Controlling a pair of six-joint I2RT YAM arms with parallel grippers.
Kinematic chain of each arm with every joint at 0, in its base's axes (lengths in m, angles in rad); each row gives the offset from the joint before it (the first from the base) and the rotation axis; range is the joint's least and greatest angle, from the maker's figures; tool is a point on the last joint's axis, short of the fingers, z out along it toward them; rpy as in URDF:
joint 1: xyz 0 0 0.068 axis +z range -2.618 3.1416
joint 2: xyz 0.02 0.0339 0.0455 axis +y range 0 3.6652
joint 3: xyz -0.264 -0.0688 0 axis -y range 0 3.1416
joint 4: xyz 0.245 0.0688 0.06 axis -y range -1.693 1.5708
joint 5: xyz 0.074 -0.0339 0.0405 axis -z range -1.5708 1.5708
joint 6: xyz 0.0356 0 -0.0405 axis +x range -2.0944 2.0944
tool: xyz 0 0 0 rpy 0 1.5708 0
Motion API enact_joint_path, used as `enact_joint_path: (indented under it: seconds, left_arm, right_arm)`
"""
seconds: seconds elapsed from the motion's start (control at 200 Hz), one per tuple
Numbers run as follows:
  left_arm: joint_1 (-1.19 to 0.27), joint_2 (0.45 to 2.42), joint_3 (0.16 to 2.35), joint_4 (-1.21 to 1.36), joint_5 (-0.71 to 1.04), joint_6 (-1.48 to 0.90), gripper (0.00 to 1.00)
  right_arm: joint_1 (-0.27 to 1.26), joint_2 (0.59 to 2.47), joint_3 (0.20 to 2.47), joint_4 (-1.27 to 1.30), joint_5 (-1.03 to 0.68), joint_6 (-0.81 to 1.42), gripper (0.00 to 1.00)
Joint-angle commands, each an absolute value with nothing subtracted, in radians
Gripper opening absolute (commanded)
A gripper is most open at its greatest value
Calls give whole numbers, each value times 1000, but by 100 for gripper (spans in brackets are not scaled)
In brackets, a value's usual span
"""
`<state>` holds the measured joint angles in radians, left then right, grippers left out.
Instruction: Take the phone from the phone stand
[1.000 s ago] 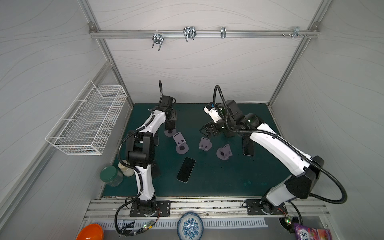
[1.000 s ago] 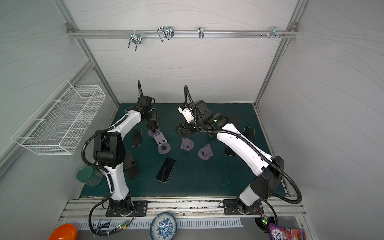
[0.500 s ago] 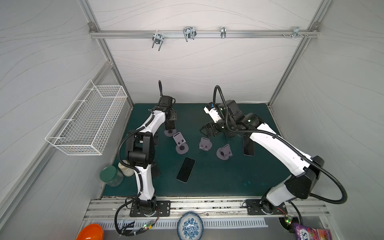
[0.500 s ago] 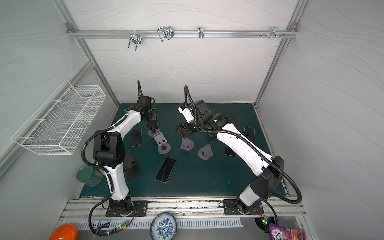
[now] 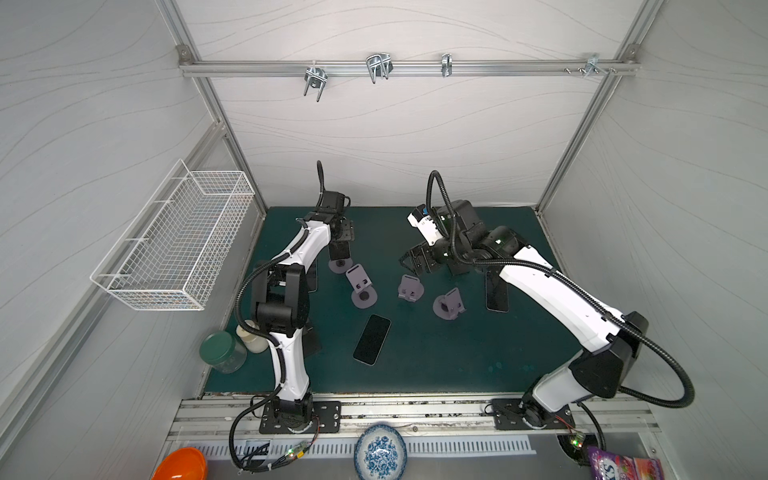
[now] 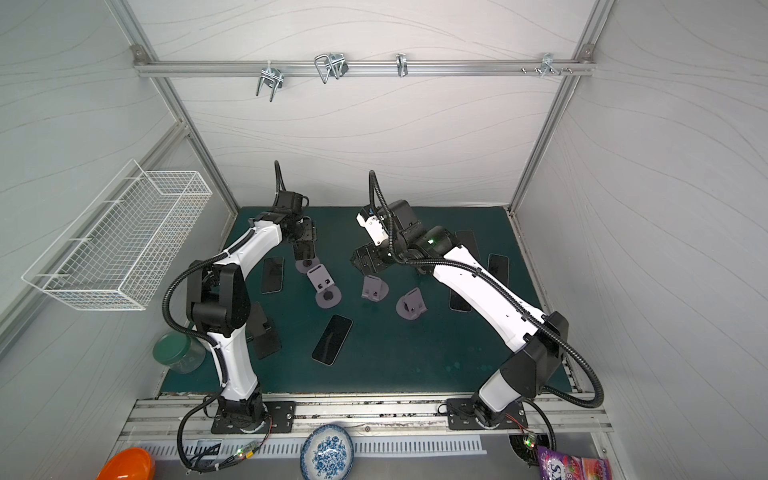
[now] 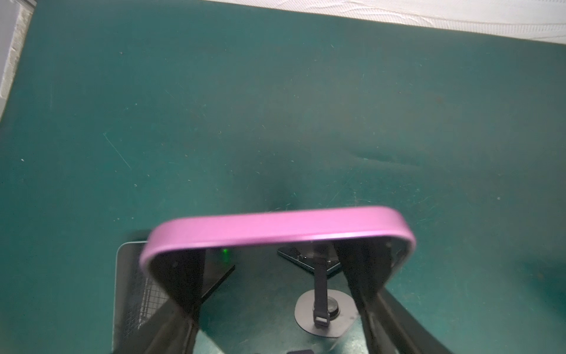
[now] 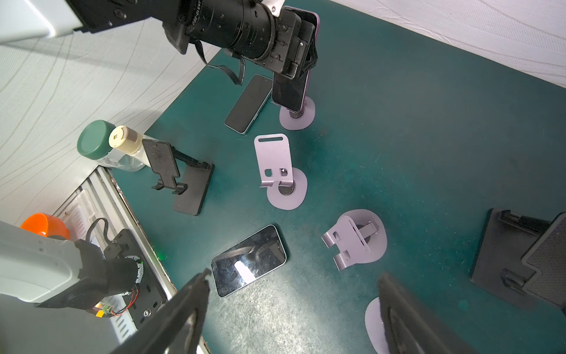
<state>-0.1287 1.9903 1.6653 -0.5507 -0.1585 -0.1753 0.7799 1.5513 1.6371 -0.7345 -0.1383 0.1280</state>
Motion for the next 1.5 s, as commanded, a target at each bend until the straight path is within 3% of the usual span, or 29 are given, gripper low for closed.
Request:
enact_joint_path:
  seconds: [0.0,0.33,0.95,1.495]
  left_arm:
    - [-120,1971,1670,-536,-175,-173,84]
    - [-120,2009,1701,-546,-167,-195,90]
    - [-121,1993,1681,-555,-127,-178,69]
    - [-120,1927,1674,-512,-99,-165,65]
  right_arm:
    - [788,1532,1639,-745,-141,128,87]
    - [788,1530,1638,-746,-140,123,87]
    - [789,1527,1636,-743,-138,135,87]
    - [797,1531,1643,-744,-121,140,85]
